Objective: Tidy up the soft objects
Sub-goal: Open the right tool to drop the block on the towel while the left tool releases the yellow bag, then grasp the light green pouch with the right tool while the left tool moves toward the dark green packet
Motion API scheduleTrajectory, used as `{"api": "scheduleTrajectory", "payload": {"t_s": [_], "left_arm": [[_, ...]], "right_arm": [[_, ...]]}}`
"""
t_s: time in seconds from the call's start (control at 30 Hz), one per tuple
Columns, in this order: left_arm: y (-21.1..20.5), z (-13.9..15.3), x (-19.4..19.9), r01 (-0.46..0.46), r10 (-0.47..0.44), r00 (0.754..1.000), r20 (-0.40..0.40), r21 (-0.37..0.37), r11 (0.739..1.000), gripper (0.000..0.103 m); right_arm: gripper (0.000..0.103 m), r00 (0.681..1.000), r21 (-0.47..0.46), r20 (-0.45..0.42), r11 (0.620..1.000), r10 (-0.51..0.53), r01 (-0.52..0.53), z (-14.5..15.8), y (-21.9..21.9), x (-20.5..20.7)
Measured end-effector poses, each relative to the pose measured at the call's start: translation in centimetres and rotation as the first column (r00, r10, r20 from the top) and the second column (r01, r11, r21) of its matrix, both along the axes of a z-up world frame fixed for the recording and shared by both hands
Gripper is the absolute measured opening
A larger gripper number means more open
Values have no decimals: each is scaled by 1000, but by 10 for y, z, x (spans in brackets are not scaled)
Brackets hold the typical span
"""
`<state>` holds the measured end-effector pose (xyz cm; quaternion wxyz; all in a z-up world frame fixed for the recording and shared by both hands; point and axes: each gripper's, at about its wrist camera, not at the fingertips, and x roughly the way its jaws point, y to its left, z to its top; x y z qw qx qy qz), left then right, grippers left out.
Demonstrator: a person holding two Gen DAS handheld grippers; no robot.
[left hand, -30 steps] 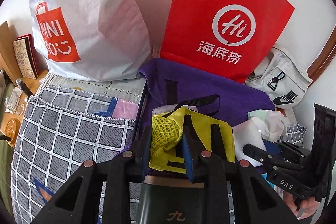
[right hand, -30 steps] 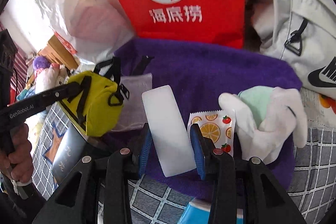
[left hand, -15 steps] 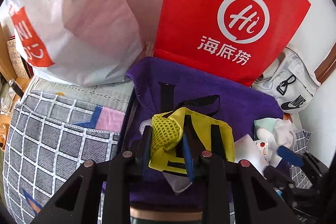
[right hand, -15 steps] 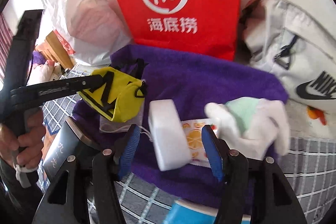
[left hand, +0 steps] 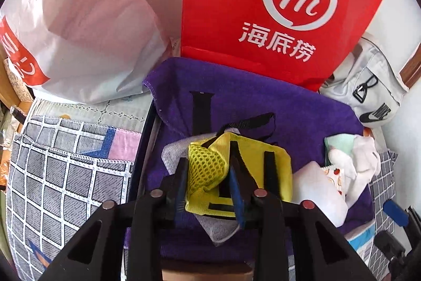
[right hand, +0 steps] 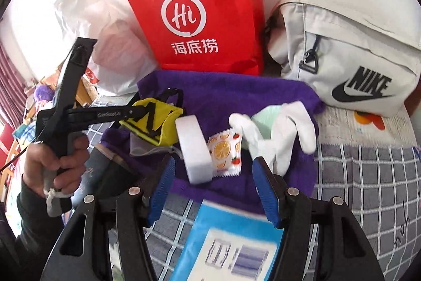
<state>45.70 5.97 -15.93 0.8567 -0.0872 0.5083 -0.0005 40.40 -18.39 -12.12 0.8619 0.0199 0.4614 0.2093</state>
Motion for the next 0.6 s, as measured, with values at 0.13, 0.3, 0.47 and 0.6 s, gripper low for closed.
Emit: {"api": "scheduleTrajectory", "payload": {"t_s": [0.13, 0.3, 0.47, 0.6], "left_arm": [[1, 9, -10, -9, 9, 1000, 1, 7, 1000, 42], [3, 27, -33, -15, 15, 1000, 14, 24, 1000, 42], [5, 46, -67, -23, 22, 999, 46, 15, 1000, 45], [6, 57, -97, -14, 14, 998, 68, 1, 1000, 45]], "right_arm": [[61, 1000, 12, -14, 1000, 8, -7, 0, -3, -17], [61, 1000, 5, -12, 1000, 12, -12, 10, -2, -35], [61, 999, 8, 32, 999, 35, -35, 28, 5, -67], [61, 997, 5, 30, 998, 67, -67, 28, 14, -92]]}}
